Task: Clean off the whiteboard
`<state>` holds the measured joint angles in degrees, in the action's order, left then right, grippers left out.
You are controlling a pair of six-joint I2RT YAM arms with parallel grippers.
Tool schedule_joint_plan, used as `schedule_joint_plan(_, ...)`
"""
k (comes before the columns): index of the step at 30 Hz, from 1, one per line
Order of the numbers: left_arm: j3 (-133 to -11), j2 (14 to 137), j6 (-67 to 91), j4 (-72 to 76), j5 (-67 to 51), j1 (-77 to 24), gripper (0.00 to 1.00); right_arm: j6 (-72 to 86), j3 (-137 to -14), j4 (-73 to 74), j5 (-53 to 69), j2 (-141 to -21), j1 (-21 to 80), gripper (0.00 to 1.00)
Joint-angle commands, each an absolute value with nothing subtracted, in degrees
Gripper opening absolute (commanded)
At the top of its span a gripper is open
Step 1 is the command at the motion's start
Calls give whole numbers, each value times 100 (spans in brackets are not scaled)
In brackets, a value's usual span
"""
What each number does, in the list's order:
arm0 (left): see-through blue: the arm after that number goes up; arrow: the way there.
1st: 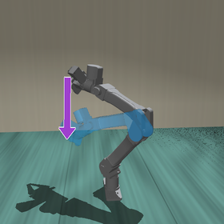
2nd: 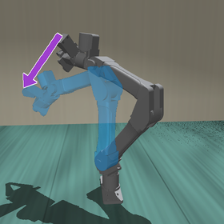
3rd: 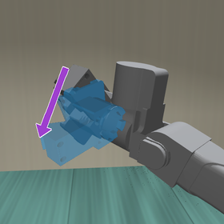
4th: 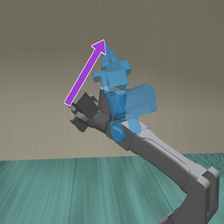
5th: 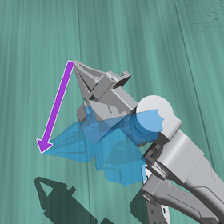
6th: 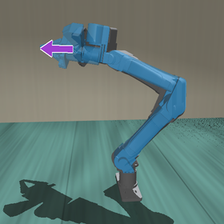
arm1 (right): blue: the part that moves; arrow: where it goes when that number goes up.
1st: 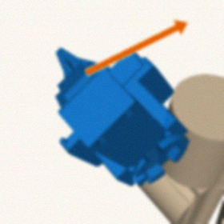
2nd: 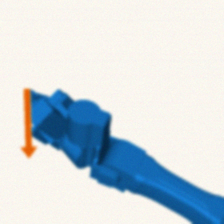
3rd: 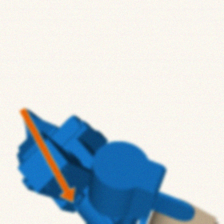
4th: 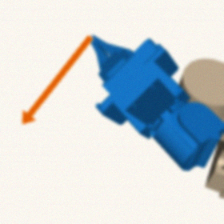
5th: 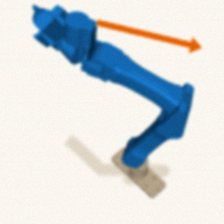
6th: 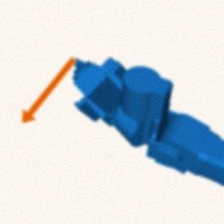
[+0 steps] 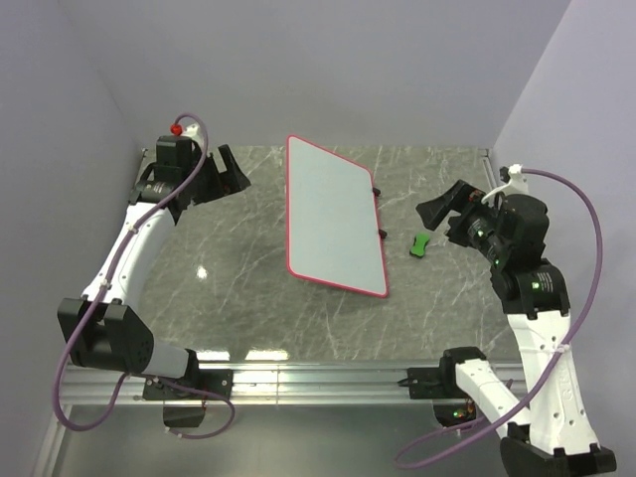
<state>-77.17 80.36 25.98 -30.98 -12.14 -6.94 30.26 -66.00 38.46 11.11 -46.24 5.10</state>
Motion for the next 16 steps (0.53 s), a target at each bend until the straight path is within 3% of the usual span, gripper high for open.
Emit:
schedule_joint_plan(1,-7893,7963,2452,-3015,-1169,-712,96,2997,-6698,3630,1371,-4702,510,100)
schedule_joint_plan(16,-7673,7796,2347,-2962,-993,-712,96,3261,-6635,3215,1680,-4922,510,100)
